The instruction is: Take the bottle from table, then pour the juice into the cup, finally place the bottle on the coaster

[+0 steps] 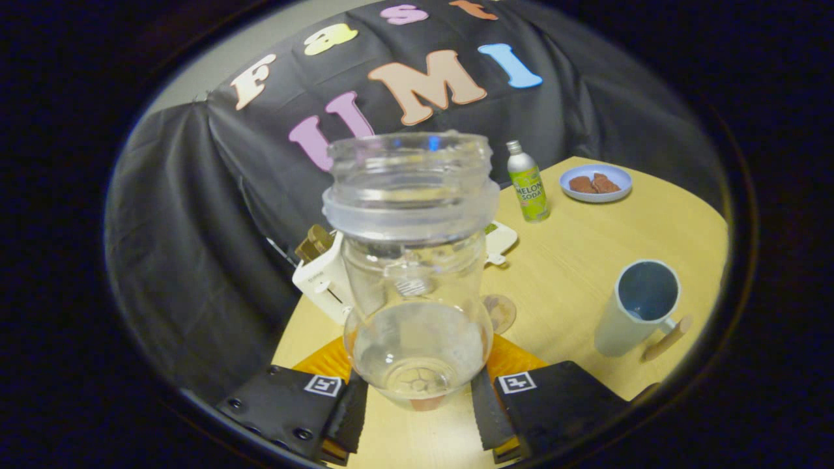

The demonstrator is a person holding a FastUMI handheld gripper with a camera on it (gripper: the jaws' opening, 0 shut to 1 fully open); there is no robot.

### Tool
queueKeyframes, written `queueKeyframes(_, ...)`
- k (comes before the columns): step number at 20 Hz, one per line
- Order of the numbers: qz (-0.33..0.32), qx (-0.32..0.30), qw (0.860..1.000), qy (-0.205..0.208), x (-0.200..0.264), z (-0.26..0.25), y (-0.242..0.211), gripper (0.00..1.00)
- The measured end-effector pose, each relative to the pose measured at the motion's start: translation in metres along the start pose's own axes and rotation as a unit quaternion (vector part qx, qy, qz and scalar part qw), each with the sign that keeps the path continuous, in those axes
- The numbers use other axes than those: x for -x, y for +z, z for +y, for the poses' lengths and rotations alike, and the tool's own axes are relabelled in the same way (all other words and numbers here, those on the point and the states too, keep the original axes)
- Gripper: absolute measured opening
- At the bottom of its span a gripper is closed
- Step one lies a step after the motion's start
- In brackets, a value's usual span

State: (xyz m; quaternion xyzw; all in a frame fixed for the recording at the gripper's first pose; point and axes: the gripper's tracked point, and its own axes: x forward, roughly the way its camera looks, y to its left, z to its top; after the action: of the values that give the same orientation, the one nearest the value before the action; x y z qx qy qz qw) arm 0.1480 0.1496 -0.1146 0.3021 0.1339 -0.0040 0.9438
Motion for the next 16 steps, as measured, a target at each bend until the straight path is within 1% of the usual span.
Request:
queueKeyframes(4, -0.014, -0.069, 0.997, 0.021, 0.004, 0.002, 0.021, 0.72)
queueKeyframes(8, -0.020, -0.132, 0.991, 0.032, 0.006, 0.000, 0.030, 0.72)
queueKeyframes(13, -0.028, -0.219, 0.975, 0.035, 0.005, -0.006, 0.034, 0.72)
queueKeyframes(16, -0.032, -0.261, 0.964, 0.036, 0.006, -0.011, 0.034, 0.72)
